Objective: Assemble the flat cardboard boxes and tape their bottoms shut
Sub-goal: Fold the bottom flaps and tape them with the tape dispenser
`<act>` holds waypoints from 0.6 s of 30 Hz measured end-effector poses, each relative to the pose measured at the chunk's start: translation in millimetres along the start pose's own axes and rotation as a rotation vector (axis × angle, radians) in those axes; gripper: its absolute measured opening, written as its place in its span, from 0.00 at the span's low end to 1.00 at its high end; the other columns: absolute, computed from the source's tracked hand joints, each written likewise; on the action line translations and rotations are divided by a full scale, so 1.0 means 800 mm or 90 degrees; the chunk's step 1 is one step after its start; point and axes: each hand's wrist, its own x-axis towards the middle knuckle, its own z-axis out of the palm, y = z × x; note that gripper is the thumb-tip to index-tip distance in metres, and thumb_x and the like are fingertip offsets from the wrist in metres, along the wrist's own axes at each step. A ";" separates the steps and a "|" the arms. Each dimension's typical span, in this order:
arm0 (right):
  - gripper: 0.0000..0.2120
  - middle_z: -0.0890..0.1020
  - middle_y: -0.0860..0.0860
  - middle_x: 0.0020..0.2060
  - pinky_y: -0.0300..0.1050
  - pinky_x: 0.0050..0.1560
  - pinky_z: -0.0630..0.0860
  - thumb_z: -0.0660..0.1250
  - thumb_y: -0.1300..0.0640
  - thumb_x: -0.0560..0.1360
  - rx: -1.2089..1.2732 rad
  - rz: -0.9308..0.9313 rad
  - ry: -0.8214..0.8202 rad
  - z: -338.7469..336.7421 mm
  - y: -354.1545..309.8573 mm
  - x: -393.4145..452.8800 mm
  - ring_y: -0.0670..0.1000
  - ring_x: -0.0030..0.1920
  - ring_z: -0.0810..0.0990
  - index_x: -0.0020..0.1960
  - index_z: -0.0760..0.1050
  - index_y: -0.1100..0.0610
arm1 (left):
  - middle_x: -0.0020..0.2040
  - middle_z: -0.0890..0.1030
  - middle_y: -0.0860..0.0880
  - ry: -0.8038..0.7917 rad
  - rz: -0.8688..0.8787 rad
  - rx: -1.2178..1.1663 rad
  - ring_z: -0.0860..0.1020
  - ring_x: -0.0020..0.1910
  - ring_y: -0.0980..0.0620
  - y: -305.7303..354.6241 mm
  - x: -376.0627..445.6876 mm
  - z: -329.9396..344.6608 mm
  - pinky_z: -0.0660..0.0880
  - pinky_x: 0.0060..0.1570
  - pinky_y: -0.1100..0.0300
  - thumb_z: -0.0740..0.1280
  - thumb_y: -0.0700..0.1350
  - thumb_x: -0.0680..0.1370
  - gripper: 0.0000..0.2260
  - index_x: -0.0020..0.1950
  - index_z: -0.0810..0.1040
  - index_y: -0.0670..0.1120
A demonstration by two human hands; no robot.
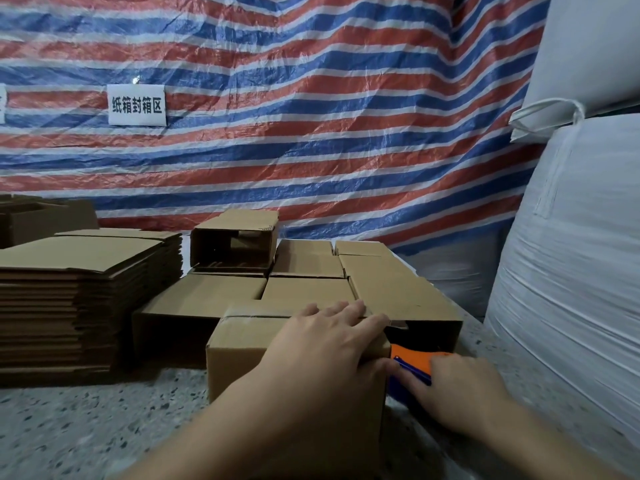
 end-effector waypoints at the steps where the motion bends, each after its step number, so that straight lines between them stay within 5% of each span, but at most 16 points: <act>1: 0.39 0.73 0.45 0.32 0.47 0.39 0.70 0.33 0.21 0.67 0.042 0.009 0.026 -0.012 -0.002 0.003 0.47 0.35 0.75 0.39 0.69 0.49 | 0.79 0.58 0.52 0.000 -0.001 -0.001 0.57 0.77 0.51 0.000 0.000 0.000 0.55 0.74 0.49 0.49 0.66 0.80 0.26 0.76 0.54 0.60; 4: 0.39 0.82 0.51 0.32 0.53 0.44 0.79 0.38 0.25 0.72 0.399 0.030 0.035 -0.046 -0.012 0.014 0.50 0.36 0.81 0.39 0.77 0.52 | 0.79 0.60 0.52 0.005 -0.004 0.005 0.58 0.77 0.52 0.001 0.000 -0.001 0.57 0.73 0.50 0.49 0.66 0.80 0.26 0.76 0.55 0.59; 7: 0.33 0.85 0.52 0.32 0.49 0.41 0.79 0.50 0.32 0.81 0.731 0.097 -0.215 -0.069 -0.026 0.020 0.51 0.35 0.84 0.41 0.79 0.58 | 0.78 0.61 0.52 0.018 0.003 0.018 0.59 0.76 0.52 0.001 -0.002 -0.001 0.58 0.72 0.52 0.50 0.66 0.80 0.25 0.76 0.56 0.59; 9: 0.28 0.82 0.51 0.31 0.45 0.36 0.76 0.56 0.34 0.81 0.797 0.081 -0.276 -0.074 -0.033 0.016 0.50 0.33 0.81 0.42 0.78 0.57 | 0.78 0.60 0.52 0.017 0.001 0.019 0.58 0.76 0.52 0.002 -0.002 -0.001 0.57 0.72 0.52 0.50 0.66 0.80 0.25 0.76 0.55 0.60; 13: 0.17 0.85 0.56 0.41 0.45 0.37 0.76 0.60 0.44 0.83 0.861 0.050 -0.197 -0.068 -0.047 0.006 0.53 0.40 0.81 0.52 0.81 0.56 | 0.78 0.61 0.51 0.012 -0.003 0.013 0.59 0.77 0.51 0.004 -0.002 -0.002 0.56 0.73 0.50 0.50 0.65 0.80 0.24 0.75 0.56 0.59; 18: 0.18 0.84 0.65 0.48 0.54 0.44 0.75 0.58 0.45 0.84 0.961 0.055 -0.147 -0.051 -0.070 -0.006 0.63 0.45 0.83 0.54 0.83 0.53 | 0.78 0.61 0.50 0.022 -0.002 0.019 0.59 0.76 0.50 0.003 -0.002 -0.002 0.57 0.72 0.50 0.51 0.64 0.81 0.24 0.75 0.60 0.58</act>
